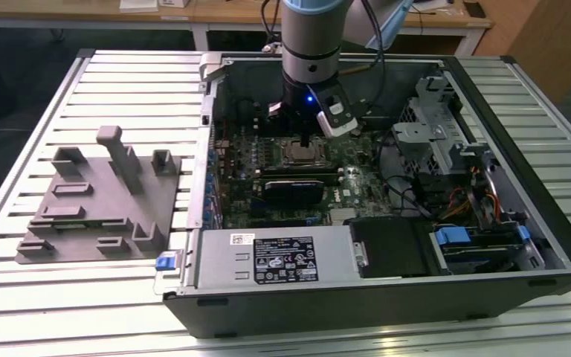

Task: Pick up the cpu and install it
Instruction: 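Install the second cpu locking lever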

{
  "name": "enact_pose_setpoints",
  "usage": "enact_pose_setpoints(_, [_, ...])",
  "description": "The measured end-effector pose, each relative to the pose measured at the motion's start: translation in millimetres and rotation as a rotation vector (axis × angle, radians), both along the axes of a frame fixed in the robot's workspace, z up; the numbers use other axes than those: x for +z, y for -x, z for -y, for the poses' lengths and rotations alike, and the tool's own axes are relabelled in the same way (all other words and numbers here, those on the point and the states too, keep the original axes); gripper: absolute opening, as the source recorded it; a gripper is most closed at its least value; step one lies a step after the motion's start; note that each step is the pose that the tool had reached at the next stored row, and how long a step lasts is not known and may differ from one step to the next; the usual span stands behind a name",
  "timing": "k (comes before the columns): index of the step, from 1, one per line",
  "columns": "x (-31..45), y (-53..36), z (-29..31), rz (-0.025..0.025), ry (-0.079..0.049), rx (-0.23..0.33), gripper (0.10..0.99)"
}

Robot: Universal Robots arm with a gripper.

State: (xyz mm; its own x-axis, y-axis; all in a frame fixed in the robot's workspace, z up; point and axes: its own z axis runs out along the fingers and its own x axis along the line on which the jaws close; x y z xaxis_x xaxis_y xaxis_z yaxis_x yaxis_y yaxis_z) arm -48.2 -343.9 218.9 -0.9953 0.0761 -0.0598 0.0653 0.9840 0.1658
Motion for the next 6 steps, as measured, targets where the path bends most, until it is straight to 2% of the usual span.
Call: enact_pose_setpoints(6, [0.1, 0.0, 0.0, 0.0000, 0.002, 0.000, 0.106])
